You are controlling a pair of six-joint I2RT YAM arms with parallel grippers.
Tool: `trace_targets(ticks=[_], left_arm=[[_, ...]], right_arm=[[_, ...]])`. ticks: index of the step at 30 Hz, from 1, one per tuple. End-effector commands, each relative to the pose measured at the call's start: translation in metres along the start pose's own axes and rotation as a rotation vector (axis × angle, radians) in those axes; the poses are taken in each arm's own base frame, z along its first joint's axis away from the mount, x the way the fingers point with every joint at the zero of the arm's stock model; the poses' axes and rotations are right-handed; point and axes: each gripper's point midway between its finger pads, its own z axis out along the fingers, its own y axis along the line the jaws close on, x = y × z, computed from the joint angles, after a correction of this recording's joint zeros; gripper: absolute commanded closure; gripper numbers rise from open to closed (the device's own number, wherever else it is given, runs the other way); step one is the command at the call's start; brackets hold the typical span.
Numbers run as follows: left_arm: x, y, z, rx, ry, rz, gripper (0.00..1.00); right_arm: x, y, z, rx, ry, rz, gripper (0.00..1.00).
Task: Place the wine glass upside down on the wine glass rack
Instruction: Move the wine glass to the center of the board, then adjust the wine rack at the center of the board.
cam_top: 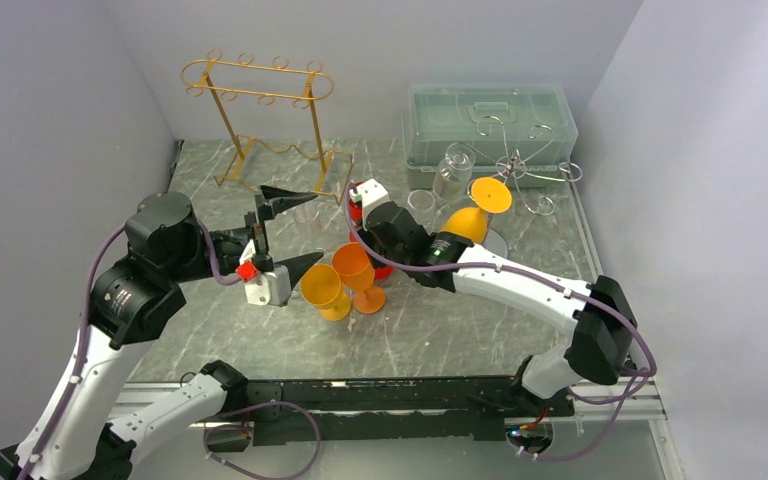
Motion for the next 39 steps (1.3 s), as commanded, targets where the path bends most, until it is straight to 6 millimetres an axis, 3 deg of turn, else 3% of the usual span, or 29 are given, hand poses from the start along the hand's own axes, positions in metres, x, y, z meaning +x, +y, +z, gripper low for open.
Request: trace_targets(ticks=[1, 4, 12, 18, 25, 28, 32, 39], left_arm=[[-0.009, 0.004, -0.005, -0.014, -0.017, 0.002, 0.01], [-0.009, 0.003, -0.005, -0.011, -0.018, -0.002, 0.01], [-0.011, 0.003, -0.005, -0.012, -0.022, -0.002, 0.01], [-0.010, 0.002, -0.006, -0.008, -0.017, -0.008, 0.01], [-0.006, 0.000, -0.005, -0.017, -0.003, -0.064, 0.01], [0.000, 0.002, -0.001, -0.034, 0.007, -0.106, 0.01], [0.003, 0.015, 0.007, -0.082, -0.003, -0.143, 0.01], [-0.004, 0.037, 0.035, -0.053, -0.084, -0.183, 0.00]], right_arm=[[-0.004, -0.006, -0.004, 0.019, -0.015, -0.003, 0.96], [-0.003, -0.014, -0.005, 0.036, -0.010, -0.007, 0.81], [-0.001, -0.017, -0.004, 0.054, 0.011, -0.019, 0.59], [-0.047, -0.020, -0.037, 0.052, -0.070, -0.006, 0.54], [-0.102, -0.035, -0.099, 0.079, -0.194, 0.024, 0.47], [-0.129, -0.055, -0.126, 0.167, -0.254, 0.026, 0.37], [-0.177, -0.084, -0.165, 0.242, -0.349, 0.056, 0.33], [-0.209, -0.159, -0.207, 0.428, -0.439, 0.141, 0.34]])
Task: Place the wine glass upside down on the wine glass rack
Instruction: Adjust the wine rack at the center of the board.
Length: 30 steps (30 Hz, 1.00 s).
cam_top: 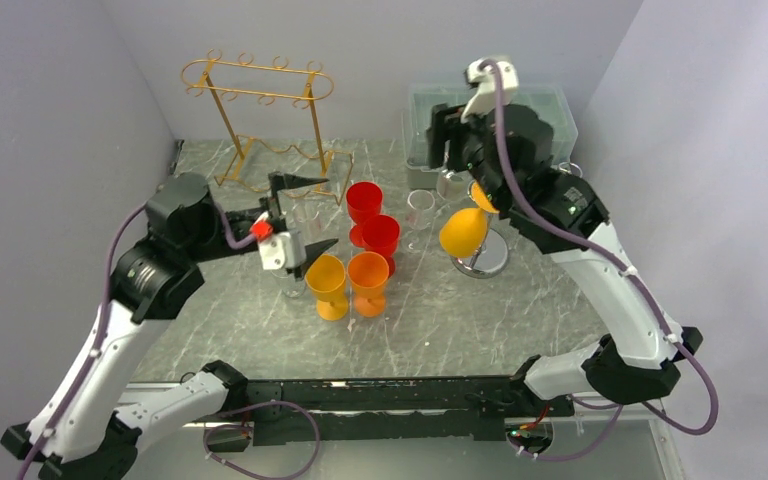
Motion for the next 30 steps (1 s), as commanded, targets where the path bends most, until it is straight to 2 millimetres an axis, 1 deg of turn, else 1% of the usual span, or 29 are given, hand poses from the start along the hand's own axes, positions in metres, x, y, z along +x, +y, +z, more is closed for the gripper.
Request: trace_targets(ticks=[1, 3, 4, 5, 6, 8, 9, 11, 14, 16, 18, 22, 23, 25, 26, 28, 29, 30], left_arm=[[-0.020, 0.024, 0.023, -0.001, -0.097, -0.032, 0.01], [-0.023, 0.031, 0.036, 0.015, -0.124, -0.028, 0.01], [-0.020, 0.035, 0.048, 0.025, -0.124, -0.029, 0.01], [-0.027, 0.038, 0.053, 0.026, -0.134, -0.012, 0.01], [-0.027, 0.042, 0.068, 0.033, -0.131, -0.004, 0.01], [-0.041, 0.043, 0.090, 0.048, -0.156, 0.035, 0.01], [-0.054, 0.044, 0.101, 0.053, -0.178, 0.064, 0.01], [-0.071, 0.037, 0.126, 0.081, -0.213, 0.090, 0.01], [-0.092, 0.017, 0.161, 0.140, -0.262, 0.131, 0.00], [-0.102, 0.007, 0.183, 0.156, -0.297, 0.163, 0.01], [-0.108, -0.001, 0.201, 0.175, -0.316, 0.183, 0.01], [-0.108, -0.018, 0.230, 0.206, -0.357, 0.228, 0.01], [-0.107, -0.022, 0.235, 0.212, -0.366, 0.241, 0.01], [-0.104, -0.031, 0.245, 0.226, -0.385, 0.268, 0.01], [-0.103, -0.035, 0.250, 0.227, -0.392, 0.279, 0.01], [-0.096, -0.040, 0.261, 0.225, -0.400, 0.307, 0.01], [-0.091, -0.043, 0.267, 0.223, -0.404, 0.338, 0.01], [-0.087, -0.047, 0.273, 0.224, -0.407, 0.356, 0.01]], right_arm=[[-0.018, -0.055, -0.003, 0.162, -0.017, -0.027, 0.35], [-0.023, -0.081, 0.001, 0.241, -0.016, -0.032, 0.36], [-0.024, -0.094, 0.003, 0.273, -0.014, -0.036, 0.36], [-0.026, -0.107, 0.005, 0.310, -0.013, -0.035, 0.37], [-0.027, -0.118, 0.008, 0.333, -0.012, -0.029, 0.37], [-0.027, -0.142, 0.014, 0.377, -0.011, -0.016, 0.37], [-0.027, -0.154, 0.016, 0.402, -0.010, -0.014, 0.37], [-0.025, -0.174, 0.024, 0.429, 0.000, 0.005, 0.38], [-0.020, -0.198, 0.033, 0.478, 0.014, 0.016, 0.38], [-0.013, -0.212, 0.041, 0.501, 0.032, 0.029, 0.38], [-0.005, -0.227, 0.046, 0.520, 0.045, 0.045, 0.38], [0.011, -0.253, 0.053, 0.549, 0.072, 0.067, 0.38], [0.016, -0.260, 0.055, 0.553, 0.079, 0.081, 0.38], [0.027, -0.270, 0.062, 0.538, 0.095, 0.113, 0.38], [0.033, -0.273, 0.066, 0.524, 0.105, 0.124, 0.38], [0.043, -0.270, 0.076, 0.485, 0.123, 0.133, 0.38], [0.047, -0.280, 0.076, 0.494, 0.128, 0.144, 0.38], [0.050, -0.282, 0.078, 0.485, 0.130, 0.154, 0.38]])
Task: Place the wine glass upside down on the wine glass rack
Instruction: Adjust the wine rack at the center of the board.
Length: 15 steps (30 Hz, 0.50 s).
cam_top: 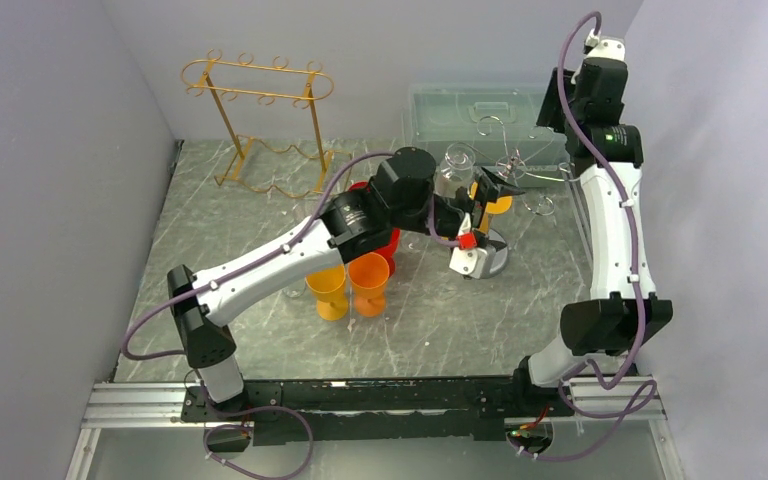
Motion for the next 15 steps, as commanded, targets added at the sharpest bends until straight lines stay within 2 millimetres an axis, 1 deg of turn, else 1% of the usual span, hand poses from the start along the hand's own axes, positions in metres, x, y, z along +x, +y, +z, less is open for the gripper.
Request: trace_targets(ticks=[1, 5, 9, 12, 15], left_arm=[[-0.004, 0.010, 0.018, -0.047, -0.071, 0.168, 0.02], [0.018, -0.003, 0.037, -0.003, -0.044, 0.245, 0.06], [0.038, -0.005, 0.056, -0.007, 0.002, 0.324, 0.12], [0.045, 0.000, 0.068, -0.051, 0.036, 0.381, 0.12], [0.047, 0.002, 0.076, -0.095, 0.065, 0.436, 0.14]], right_arm=[[0.000, 0.012, 0.018, -0.103, -0.018, 0.054, 0.38], [0.005, 0.017, 0.022, -0.139, -0.014, 0.054, 0.38], [0.010, 0.021, 0.021, -0.178, -0.008, 0.067, 0.40], [0.017, 0.027, 0.021, -0.213, 0.001, 0.078, 0.42], [0.026, 0.029, 0.022, -0.224, 0.019, 0.078, 0.46]])
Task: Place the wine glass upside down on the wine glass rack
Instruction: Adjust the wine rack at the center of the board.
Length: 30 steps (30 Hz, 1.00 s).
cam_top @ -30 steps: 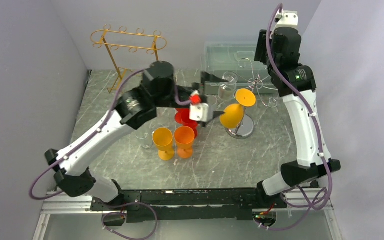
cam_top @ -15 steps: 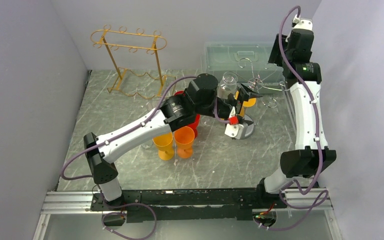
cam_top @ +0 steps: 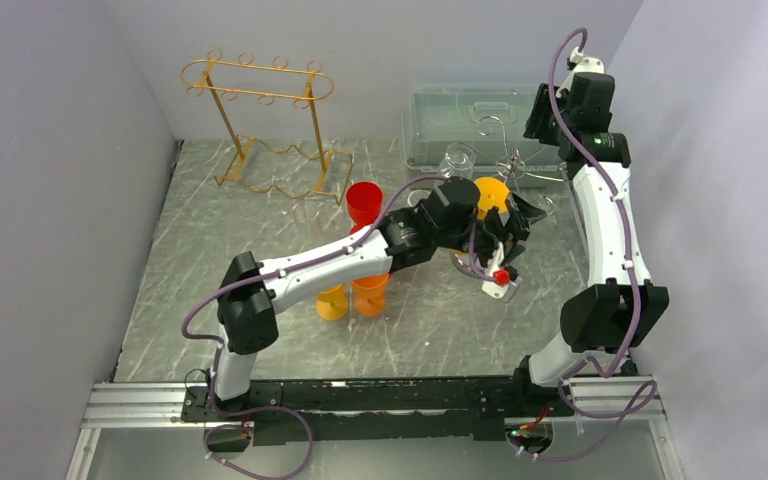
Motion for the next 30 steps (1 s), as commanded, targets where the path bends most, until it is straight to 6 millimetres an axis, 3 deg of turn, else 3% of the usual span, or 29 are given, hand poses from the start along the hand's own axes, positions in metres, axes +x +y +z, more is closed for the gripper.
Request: trace_targets(ticks=[1, 8, 13, 15, 18, 30], left_arm=[[-0.016, 0.052, 0.003, -0.177, 0.031, 0.185, 0.16], [-0.019, 0.067, 0.014, -0.280, 0.071, 0.213, 0.28], [-0.017, 0.067, 0.016, -0.276, 0.102, 0.192, 0.38], [-0.015, 0.065, 0.016, -0.269, 0.117, 0.176, 0.47], [-0.009, 0.062, 0.016, -0.258, 0.149, 0.163, 0.71], [0.004, 0.059, -0.006, -0.237, 0.264, 0.098, 0.75]], right_arm=[[-0.014, 0.009, -0.011, -0.059, -0.068, 0.022, 0.47], [-0.008, 0.007, -0.018, -0.054, -0.071, 0.024, 0.50], [-0.005, 0.004, -0.021, -0.041, -0.070, 0.033, 0.54], [-0.004, 0.003, -0.022, -0.033, -0.071, 0.036, 0.56], [-0.003, -0.004, -0.025, 0.003, -0.076, 0.035, 0.57], [0.006, -0.032, -0.041, 0.131, -0.081, 0.045, 0.61]])
